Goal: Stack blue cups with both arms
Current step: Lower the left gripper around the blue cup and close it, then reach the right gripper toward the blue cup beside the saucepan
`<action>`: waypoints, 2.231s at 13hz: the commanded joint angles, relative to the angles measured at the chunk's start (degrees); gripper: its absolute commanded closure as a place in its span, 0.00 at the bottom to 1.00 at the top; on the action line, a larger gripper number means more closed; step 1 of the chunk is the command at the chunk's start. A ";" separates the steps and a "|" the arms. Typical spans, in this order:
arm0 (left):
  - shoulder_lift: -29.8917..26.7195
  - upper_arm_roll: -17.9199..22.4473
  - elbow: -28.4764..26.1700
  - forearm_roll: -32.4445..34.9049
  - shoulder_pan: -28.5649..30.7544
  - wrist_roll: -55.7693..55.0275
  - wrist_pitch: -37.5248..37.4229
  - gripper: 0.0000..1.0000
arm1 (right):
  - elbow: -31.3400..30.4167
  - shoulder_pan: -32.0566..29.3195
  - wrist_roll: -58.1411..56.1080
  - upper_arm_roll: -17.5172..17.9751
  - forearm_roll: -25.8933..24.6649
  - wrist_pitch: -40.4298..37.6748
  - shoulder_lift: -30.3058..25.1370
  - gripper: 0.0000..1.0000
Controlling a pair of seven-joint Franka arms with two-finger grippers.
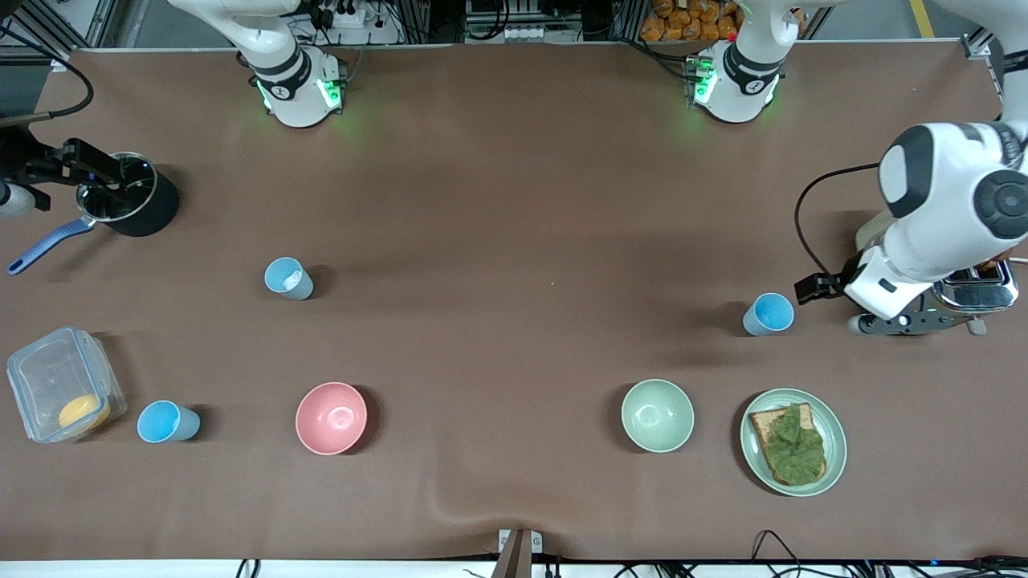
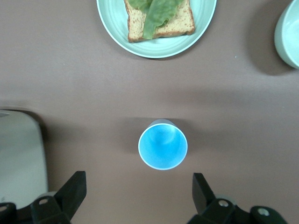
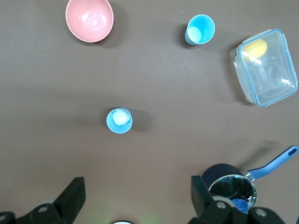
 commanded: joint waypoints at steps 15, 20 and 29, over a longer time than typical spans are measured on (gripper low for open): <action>10.38 -0.39 -7.55 2.24 2.38 -0.98 18.31 0.00 | -0.39 -0.21 -2.25 -0.05 0.27 -1.85 1.53 0.00; 10.73 -0.39 -7.55 2.16 2.30 -1.07 18.31 0.04 | -3.65 -0.48 -2.34 -0.13 1.33 -1.50 1.44 0.00; 10.29 -0.48 -7.55 1.98 1.94 -2.82 17.96 1.00 | -20.68 -0.92 -2.25 -0.14 3.87 13.26 0.82 0.00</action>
